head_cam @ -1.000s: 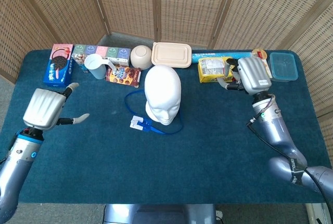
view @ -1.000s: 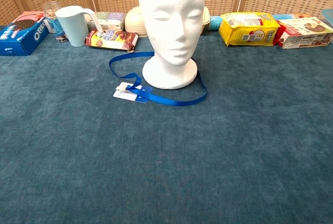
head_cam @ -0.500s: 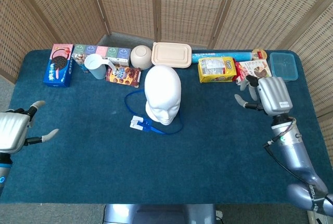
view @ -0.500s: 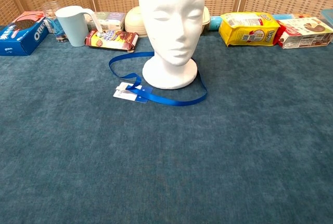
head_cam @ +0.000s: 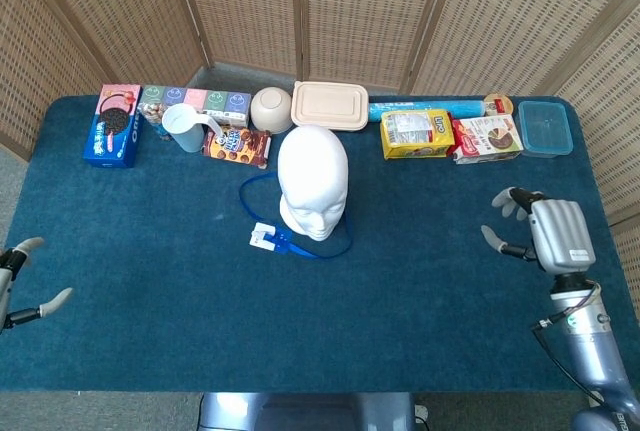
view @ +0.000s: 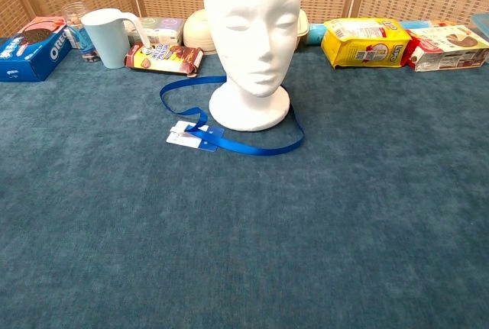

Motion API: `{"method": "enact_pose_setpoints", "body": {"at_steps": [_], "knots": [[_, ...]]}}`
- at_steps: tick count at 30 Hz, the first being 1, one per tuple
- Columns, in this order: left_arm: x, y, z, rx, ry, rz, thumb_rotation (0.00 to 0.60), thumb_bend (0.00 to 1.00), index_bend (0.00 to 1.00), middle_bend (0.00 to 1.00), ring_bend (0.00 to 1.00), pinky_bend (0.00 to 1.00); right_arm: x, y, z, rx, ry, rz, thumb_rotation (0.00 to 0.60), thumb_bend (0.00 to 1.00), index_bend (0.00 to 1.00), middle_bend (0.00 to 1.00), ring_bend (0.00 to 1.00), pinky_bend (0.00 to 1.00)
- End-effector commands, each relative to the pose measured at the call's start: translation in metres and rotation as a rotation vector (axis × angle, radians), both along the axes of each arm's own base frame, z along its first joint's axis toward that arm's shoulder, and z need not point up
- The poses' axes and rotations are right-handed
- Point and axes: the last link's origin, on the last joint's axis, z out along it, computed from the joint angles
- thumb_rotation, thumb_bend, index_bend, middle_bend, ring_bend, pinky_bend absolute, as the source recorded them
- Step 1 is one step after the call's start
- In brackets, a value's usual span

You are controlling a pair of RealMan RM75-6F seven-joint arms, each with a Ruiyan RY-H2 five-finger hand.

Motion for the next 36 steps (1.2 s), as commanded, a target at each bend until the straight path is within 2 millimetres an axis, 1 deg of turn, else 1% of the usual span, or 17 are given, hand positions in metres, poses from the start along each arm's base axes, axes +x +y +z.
{"method": "enact_pose_setpoints", "body": {"at_steps": [1,3,5,7,10,11,15,17,20,22,23,28,31,34,36], "knots": [[-0.005,-0.013,-0.007,-0.001,-0.005,0.006,0.074,0.01,0.22,0.42,0.34,0.33,-0.009,0.014,0.000,-0.004,0.001,-0.026,0.420,0.31,0.40,0.46,0.47,0.52],[-0.007,-0.021,-0.010,0.004,-0.024,0.011,0.076,0.01,0.22,0.40,0.32,0.30,-0.016,0.023,0.000,-0.001,0.001,-0.046,0.412,0.31,0.39,0.43,0.44,0.48],[-0.010,-0.034,-0.015,-0.001,-0.037,0.029,0.076,0.01,0.21,0.37,0.29,0.28,-0.027,0.041,-0.002,0.001,0.005,-0.078,0.406,0.31,0.37,0.40,0.42,0.45],[-0.012,-0.041,-0.019,-0.004,-0.048,0.033,0.078,0.01,0.19,0.33,0.26,0.26,-0.033,0.052,-0.004,0.005,0.001,-0.092,0.408,0.31,0.36,0.38,0.39,0.43],[-0.013,-0.048,-0.023,-0.005,-0.065,0.045,0.075,0.01,0.17,0.30,0.24,0.23,-0.041,0.065,-0.007,0.012,0.012,-0.108,0.407,0.30,0.34,0.36,0.36,0.40],[-0.014,-0.051,-0.025,-0.011,-0.073,0.055,0.075,0.01,0.16,0.29,0.23,0.22,-0.045,0.071,-0.008,0.009,0.020,-0.117,0.406,0.30,0.34,0.35,0.35,0.39],[-0.015,-0.060,-0.029,-0.026,-0.080,0.079,0.076,0.01,0.13,0.24,0.18,0.16,-0.055,0.089,-0.012,-0.001,0.048,-0.140,0.400,0.30,0.32,0.33,0.33,0.38],[-0.015,-0.066,-0.030,-0.031,-0.095,0.099,0.057,0.01,0.11,0.21,0.15,0.11,-0.059,0.099,-0.015,-0.002,0.059,-0.159,0.382,0.30,0.31,0.32,0.32,0.36],[-0.015,-0.072,-0.032,-0.041,-0.100,0.108,0.004,0.01,0.07,0.16,0.07,0.03,-0.063,0.108,-0.018,-0.005,0.060,-0.174,0.349,0.29,0.28,0.29,0.27,0.30],[-0.015,-0.076,-0.033,-0.052,-0.093,0.116,0.000,0.01,0.04,0.12,0.02,0.00,-0.065,0.114,-0.020,0.001,0.063,-0.181,0.326,0.29,0.25,0.26,0.23,0.26],[-0.014,-0.079,-0.035,-0.065,-0.090,0.118,0.000,0.00,0.03,0.11,0.01,0.00,-0.067,0.119,-0.022,0.006,0.067,-0.191,0.319,0.28,0.24,0.25,0.22,0.24],[-0.012,-0.087,-0.039,-0.091,-0.080,0.110,0.000,0.01,0.01,0.11,0.00,0.00,-0.071,0.132,-0.026,0.020,0.078,-0.209,0.261,0.27,0.21,0.20,0.15,0.16],[-0.010,-0.090,-0.041,-0.092,-0.084,0.104,0.000,0.01,0.02,0.11,0.00,0.00,-0.073,0.138,-0.028,0.027,0.080,-0.221,0.247,0.26,0.21,0.19,0.14,0.15],[-0.007,-0.094,-0.041,-0.085,-0.086,0.094,0.000,0.01,0.01,0.11,0.00,0.00,-0.075,0.144,-0.031,0.030,0.085,-0.228,0.245,0.26,0.21,0.19,0.14,0.14],[-0.007,-0.094,-0.040,-0.079,-0.089,0.094,0.000,0.00,0.01,0.11,0.00,0.00,-0.076,0.145,-0.031,0.024,0.080,-0.226,0.245,0.26,0.21,0.19,0.14,0.14]]}}
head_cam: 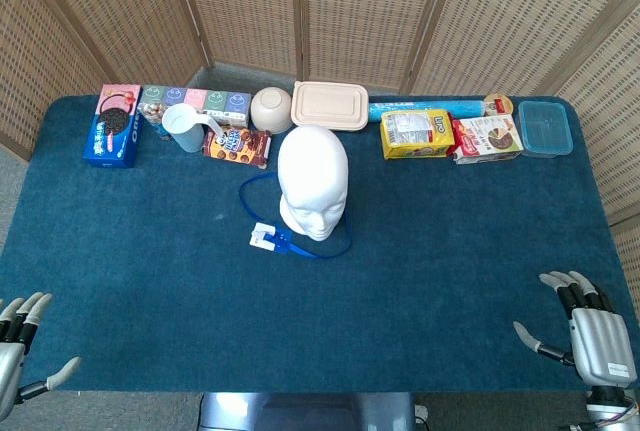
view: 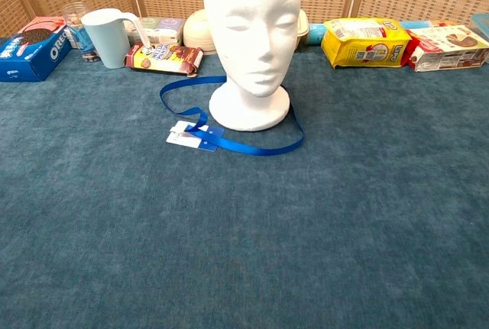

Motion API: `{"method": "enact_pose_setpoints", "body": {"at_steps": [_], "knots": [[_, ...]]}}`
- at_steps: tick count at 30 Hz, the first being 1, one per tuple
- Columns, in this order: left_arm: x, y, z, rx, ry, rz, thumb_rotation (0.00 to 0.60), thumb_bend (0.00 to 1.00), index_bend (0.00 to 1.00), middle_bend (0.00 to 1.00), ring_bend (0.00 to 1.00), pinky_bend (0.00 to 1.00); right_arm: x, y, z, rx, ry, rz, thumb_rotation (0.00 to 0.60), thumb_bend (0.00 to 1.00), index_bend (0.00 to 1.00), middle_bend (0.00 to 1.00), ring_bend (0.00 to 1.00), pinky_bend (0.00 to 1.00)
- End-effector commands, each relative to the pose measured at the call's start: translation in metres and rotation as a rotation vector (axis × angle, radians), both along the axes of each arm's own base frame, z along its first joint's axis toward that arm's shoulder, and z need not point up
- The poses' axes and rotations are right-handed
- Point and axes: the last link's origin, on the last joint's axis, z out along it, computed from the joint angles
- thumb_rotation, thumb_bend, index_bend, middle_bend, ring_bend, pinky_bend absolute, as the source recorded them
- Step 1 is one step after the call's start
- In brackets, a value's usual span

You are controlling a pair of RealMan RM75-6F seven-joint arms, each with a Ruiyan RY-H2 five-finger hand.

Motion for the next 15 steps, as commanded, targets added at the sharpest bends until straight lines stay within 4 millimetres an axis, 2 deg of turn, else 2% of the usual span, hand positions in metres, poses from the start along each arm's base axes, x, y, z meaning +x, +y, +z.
{"method": "enact_pose_setpoints", "body": {"at_steps": [1,15], "knots": [[0.0013,-0.0007,0.0006,0.008,-0.005,0.000,0.000,0.01,0.01,0.11,0.00,0.00,-0.0003,0.0018,-0.0006,-0.009,-0.003,0.005,0.247,0.26,0.20,0.19,0.14,0.14],[0.0016,0.0043,0.0050,0.024,-0.003,0.008,0.000,0.00,0.02,0.11,0.00,0.00,0.0057,-0.0026,-0.0021,-0.026,-0.022,0.029,0.243,0.24,0.20,0.19,0.14,0.14]]}}
